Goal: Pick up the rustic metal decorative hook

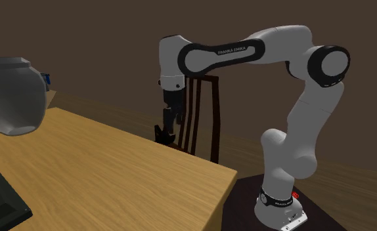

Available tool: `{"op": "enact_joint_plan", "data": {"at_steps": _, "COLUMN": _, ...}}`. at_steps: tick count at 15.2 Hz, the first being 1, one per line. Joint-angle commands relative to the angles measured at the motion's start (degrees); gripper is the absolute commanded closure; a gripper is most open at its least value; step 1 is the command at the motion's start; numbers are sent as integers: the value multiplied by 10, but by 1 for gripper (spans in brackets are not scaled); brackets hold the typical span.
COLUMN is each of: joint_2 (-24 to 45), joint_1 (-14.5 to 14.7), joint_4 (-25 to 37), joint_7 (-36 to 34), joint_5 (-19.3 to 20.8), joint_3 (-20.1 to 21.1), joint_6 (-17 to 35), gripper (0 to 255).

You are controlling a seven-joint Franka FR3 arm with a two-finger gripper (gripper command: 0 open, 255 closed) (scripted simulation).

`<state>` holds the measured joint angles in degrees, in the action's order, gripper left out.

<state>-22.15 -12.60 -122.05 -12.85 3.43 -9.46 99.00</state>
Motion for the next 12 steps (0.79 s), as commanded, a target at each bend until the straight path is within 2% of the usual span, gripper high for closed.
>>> {"op": "enact_joint_plan", "data": {"at_steps": 1, "joint_2": 14, "joint_1": -9, "joint_4": 4, "joint_7": -8, "joint_5": 1, "joint_3": -9, "joint_6": 3, "gripper": 0}}
{"op": "enact_joint_plan", "data": {"at_steps": 8, "joint_2": 17, "joint_1": -10, "joint_4": -52, "joint_7": -8, "joint_5": 2, "joint_3": -12, "joint_6": 61, "gripper": 0}}
{"op": "enact_joint_plan", "data": {"at_steps": 10, "joint_2": 17, "joint_1": -10, "joint_4": -52, "joint_7": -8, "joint_5": 2, "joint_3": -12, "joint_6": 61, "gripper": 0}}
{"op": "enact_joint_plan", "data": {"at_steps": 11, "joint_2": 17, "joint_1": -10, "joint_4": -52, "joint_7": -8, "joint_5": 2, "joint_3": -12, "joint_6": 62, "gripper": 255}}
{"op": "enact_joint_plan", "data": {"at_steps": 12, "joint_2": 17, "joint_1": -10, "joint_4": -52, "joint_7": -8, "joint_5": 2, "joint_3": -12, "joint_6": 62, "gripper": 255}}
